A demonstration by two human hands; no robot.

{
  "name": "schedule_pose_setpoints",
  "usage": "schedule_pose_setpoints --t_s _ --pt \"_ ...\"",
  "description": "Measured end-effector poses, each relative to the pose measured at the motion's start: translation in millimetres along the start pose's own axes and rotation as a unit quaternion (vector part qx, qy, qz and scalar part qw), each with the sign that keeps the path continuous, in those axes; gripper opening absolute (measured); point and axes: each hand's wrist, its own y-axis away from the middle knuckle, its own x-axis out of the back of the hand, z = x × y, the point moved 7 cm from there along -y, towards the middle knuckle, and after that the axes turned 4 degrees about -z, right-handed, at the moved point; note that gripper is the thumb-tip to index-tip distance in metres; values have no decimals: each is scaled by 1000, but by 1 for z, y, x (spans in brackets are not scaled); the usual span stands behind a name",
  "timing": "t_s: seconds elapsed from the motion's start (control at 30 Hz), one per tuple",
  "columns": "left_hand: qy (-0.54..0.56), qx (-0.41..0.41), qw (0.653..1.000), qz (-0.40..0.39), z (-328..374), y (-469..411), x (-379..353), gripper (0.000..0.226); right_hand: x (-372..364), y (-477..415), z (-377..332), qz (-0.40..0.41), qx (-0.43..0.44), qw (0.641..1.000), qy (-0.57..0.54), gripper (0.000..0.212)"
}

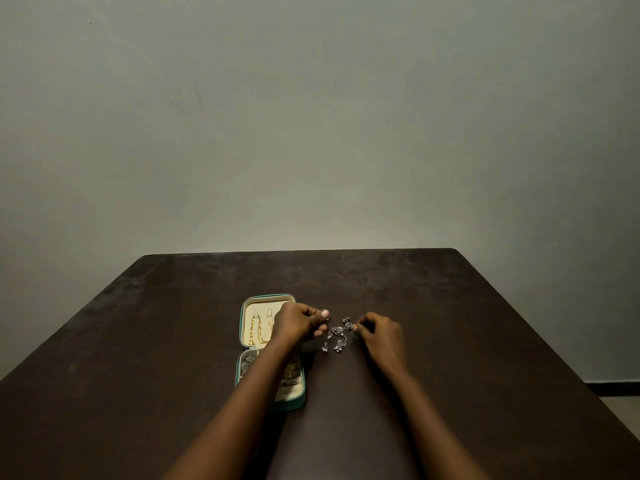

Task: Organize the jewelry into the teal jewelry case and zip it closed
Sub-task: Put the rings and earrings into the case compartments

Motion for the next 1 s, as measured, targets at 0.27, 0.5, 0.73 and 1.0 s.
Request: schedule_pose_setpoints --t_s 0.27,0.5,0.73,1.0 --pt "58 20 998 -8 -8 -4 -1 24 -7 -2 -15 -9 85 990 110 20" --pt "8 -16 1000 -7 3 1 1 38 -21 1 -31 -97 130 959 231 21" --pt "-8 -52 998 -22 15 7 7 14 -11 -8 -26 -66 22 995 -72 18" --pt "84 -33 995 -30 28 16 6 14 13 -12 -41 -44 -2 939 -342 26"
